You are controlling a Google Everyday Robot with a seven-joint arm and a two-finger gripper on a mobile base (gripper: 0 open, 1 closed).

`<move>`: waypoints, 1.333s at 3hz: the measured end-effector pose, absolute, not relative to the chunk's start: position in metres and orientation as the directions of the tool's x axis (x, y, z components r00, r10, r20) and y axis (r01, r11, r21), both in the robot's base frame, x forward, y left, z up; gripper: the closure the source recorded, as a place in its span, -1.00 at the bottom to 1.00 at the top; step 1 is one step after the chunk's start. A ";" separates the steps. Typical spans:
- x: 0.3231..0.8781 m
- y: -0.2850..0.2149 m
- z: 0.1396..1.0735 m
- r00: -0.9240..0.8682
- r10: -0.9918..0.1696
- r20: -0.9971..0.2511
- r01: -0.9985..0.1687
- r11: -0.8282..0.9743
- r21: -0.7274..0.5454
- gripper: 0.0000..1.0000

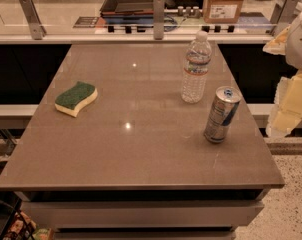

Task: Knock redbull can over

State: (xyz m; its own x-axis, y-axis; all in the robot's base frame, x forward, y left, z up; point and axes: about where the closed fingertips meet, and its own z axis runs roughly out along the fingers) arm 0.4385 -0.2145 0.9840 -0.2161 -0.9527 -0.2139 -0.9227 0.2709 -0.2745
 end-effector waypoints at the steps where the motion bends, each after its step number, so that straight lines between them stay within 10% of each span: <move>1: 0.438 -0.215 0.984 -0.216 -0.953 -0.214 -0.923 0.271 -0.274 -1.00; 4: 0.461 -0.214 0.971 -0.075 -0.900 -0.429 -0.938 0.209 -0.277 -1.00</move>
Offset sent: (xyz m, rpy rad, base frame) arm 0.0013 -0.0006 0.0001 0.0368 -0.0052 0.0162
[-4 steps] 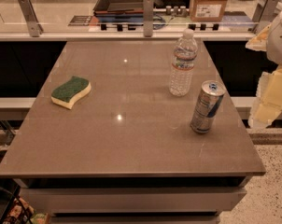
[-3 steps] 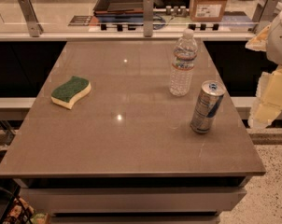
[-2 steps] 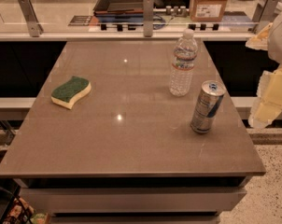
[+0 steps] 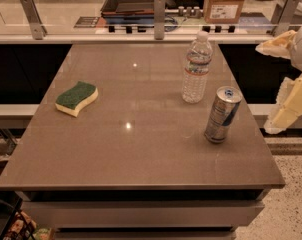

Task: Knock redbull can over

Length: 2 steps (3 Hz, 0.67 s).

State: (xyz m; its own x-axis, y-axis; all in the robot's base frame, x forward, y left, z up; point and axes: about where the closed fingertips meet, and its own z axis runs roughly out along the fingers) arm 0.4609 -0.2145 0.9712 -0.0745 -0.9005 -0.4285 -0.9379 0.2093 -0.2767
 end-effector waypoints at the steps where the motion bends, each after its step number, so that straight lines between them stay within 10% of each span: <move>1: 0.474 -0.208 0.949 0.004 -0.845 -0.535 -0.949 0.166 -0.268 -1.00; 2: 0.479 -0.200 0.931 0.058 -0.779 -0.624 -0.956 0.137 -0.259 -1.00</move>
Offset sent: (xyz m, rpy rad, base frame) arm 0.0231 0.0184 -0.0617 0.3754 -0.0333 0.2111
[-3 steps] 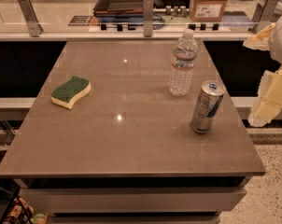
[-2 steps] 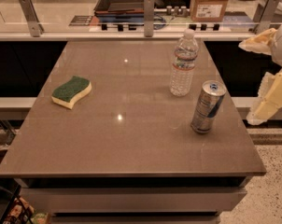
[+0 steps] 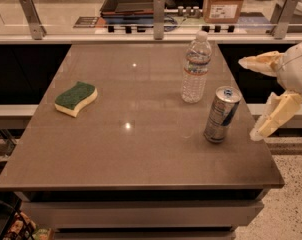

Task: Knock redbull can over

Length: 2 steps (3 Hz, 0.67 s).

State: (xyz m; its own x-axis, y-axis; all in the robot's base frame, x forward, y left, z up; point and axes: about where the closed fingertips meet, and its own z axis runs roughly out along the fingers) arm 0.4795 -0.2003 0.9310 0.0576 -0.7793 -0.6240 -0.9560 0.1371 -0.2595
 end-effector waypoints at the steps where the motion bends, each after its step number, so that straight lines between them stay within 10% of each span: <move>1: 0.480 -0.195 0.914 0.093 -0.713 -0.695 -0.958 0.126 -0.257 -1.00; 2: 0.482 -0.201 0.900 0.101 -0.647 -0.756 -0.962 0.129 -0.240 -1.00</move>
Offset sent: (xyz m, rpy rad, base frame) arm 0.0046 -0.0131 -0.0482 0.3003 0.0034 0.0708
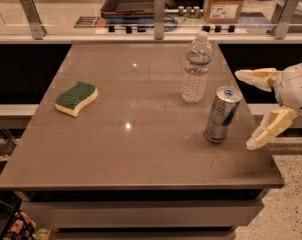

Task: Knock redbull can over

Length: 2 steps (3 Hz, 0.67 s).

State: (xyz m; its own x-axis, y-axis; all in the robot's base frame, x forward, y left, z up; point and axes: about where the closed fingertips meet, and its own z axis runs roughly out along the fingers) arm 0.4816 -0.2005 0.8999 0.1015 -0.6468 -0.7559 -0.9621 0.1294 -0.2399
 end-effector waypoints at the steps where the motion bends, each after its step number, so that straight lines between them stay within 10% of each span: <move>1: 0.488 -0.209 0.891 0.091 -0.584 -0.807 -0.970 0.131 -0.204 -1.00; 2: 0.497 -0.217 0.889 0.078 -0.528 -0.846 -0.976 0.133 -0.173 -1.00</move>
Offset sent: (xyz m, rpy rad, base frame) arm 0.0255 -0.0313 -0.0114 0.2243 0.0749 0.0339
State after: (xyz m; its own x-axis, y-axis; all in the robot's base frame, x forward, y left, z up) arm 0.4971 -0.2167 0.8893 0.0781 -0.5281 -0.8456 -0.9760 0.1325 -0.1729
